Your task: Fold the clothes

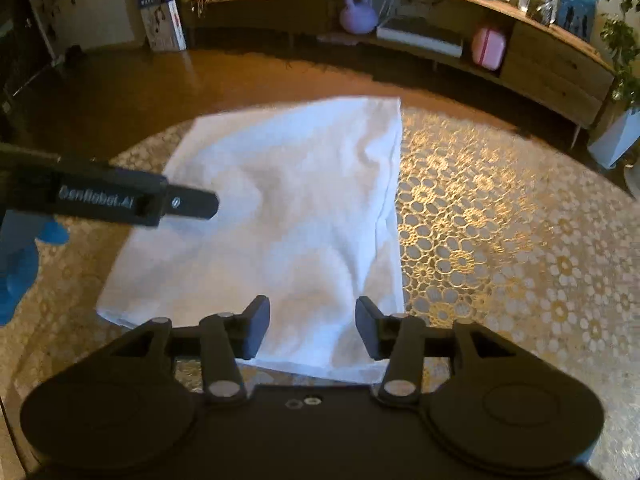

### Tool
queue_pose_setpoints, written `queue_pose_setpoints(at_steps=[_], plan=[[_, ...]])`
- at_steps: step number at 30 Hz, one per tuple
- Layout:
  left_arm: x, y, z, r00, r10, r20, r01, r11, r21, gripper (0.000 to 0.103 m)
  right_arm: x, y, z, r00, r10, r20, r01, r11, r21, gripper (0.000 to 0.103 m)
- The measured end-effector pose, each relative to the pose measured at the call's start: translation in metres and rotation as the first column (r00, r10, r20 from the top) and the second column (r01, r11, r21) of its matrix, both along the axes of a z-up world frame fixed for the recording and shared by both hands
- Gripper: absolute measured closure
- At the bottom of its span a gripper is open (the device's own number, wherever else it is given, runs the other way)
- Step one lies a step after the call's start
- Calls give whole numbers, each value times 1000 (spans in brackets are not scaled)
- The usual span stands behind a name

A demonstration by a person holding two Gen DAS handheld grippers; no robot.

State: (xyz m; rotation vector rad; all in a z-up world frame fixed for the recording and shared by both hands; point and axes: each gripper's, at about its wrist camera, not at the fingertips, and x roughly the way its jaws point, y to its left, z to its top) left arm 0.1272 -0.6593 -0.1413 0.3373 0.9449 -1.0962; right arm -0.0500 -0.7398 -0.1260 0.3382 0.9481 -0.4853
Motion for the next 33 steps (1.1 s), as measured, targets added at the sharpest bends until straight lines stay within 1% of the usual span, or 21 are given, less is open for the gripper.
queue_pose_setpoints(at_steps=[2, 7, 12, 15, 18, 22, 25, 28, 33], plan=[[-8, 12, 7, 1000, 4, 15, -4, 1000, 10, 35, -7, 7, 9, 1000, -4, 16, 4, 1000, -9, 0], [-28, 37, 18, 1000, 25, 14, -25, 999, 40, 32, -22, 34, 31, 999, -2, 32, 5, 997, -81, 0], [-49, 61, 25, 997, 47, 55, -51, 996, 79, 31, -40, 58, 45, 999, -21, 37, 25, 994, -108, 0], [-63, 73, 29, 995, 57, 76, -64, 994, 88, 31, -51, 68, 49, 998, -44, 48, 49, 993, -109, 0], [-78, 82, 32, 993, 65, 99, -75, 993, 94, 26, -64, 81, 52, 995, -69, 68, 77, 989, -122, 0], [-93, 93, 34, 992, 71, 101, -81, 992, 96, 26, -77, 96, 56, 993, -87, 84, 97, 988, -119, 0], [-105, 97, 37, 989, 61, 134, -75, 992, 98, 26, -87, 104, 59, 990, -101, 103, 114, 985, -129, 0], [-114, 100, 38, 988, 61, 140, -74, 993, 92, 25, -94, 110, 59, 985, -130, 118, 145, 980, -135, 0], [-125, 101, 37, 990, 44, 132, -58, 993, 100, 25, -97, 107, 56, 979, -172, 107, 184, 976, -116, 0]])
